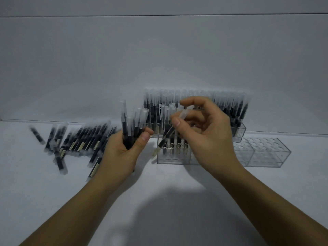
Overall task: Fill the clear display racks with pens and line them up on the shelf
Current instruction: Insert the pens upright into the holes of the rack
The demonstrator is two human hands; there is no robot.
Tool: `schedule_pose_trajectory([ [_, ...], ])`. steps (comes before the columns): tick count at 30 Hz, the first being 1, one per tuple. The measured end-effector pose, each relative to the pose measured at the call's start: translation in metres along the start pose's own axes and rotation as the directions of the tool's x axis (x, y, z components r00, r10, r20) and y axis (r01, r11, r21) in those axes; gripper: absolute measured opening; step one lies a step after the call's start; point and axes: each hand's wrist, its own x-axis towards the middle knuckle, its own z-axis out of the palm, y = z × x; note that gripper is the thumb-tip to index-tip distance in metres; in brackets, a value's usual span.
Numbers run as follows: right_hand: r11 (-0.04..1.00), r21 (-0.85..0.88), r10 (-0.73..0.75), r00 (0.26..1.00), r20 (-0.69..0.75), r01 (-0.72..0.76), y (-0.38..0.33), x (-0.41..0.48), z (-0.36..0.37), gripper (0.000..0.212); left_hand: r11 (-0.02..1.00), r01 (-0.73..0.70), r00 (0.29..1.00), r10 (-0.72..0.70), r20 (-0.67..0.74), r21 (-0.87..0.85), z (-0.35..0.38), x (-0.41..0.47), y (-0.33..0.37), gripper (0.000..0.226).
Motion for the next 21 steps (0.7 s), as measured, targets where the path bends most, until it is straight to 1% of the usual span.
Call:
schedule_pose_trajectory([
  [2,1.0,0.008,-0.022,0.999,-0.037,0.022,-0.002,0.003,-0.004,0.03,0.999,0.035,0.999,-0.035,-0.002,0.0,-0.001,0.0,-0.001,0.024],
  [6,0.994,-0.051,-0.096,0.99,-0.101,0.092,-0.005,0.006,-0.01,0.026,0.994,0.096,0.995,-0.096,0.007,-0.042,0.002,-0.001,-0.002,0.018],
  [10,0.986,-0.088,-0.155,0.977,-0.146,0.144,-0.008,0.009,-0.012,0.026,0.993,0.101,0.995,-0.102,-0.002,-0.064,0.001,0.0,-0.001,0.032],
  [13,0.98,-0.096,-0.186,0.968,-0.168,0.172,-0.008,0.012,-0.013,0.028,0.995,0.092,0.995,-0.093,-0.02,-0.04,0.001,0.001,-0.006,0.028],
  [16,0.976,-0.111,-0.205,0.966,-0.157,0.189,-0.008,0.013,-0.011,0.027,0.996,0.082,0.995,-0.084,-0.044,-0.047,0.001,0.002,-0.012,0.025],
  [19,0.969,-0.151,-0.215,0.969,-0.119,0.196,-0.005,0.013,-0.007,0.027,0.989,0.113,0.991,-0.119,-0.055,-0.094,-0.001,0.004,-0.015,0.008],
  [20,0.965,-0.166,-0.22,0.97,-0.104,0.201,-0.004,0.013,-0.006,0.026,0.985,0.128,0.99,-0.134,-0.053,-0.115,-0.001,0.004,-0.016,0.004],
  [21,0.96,-0.186,-0.227,0.97,-0.085,0.208,-0.003,0.013,-0.005,0.026,0.983,0.131,0.989,-0.138,-0.05,-0.128,-0.001,0.004,-0.015,0.006],
])
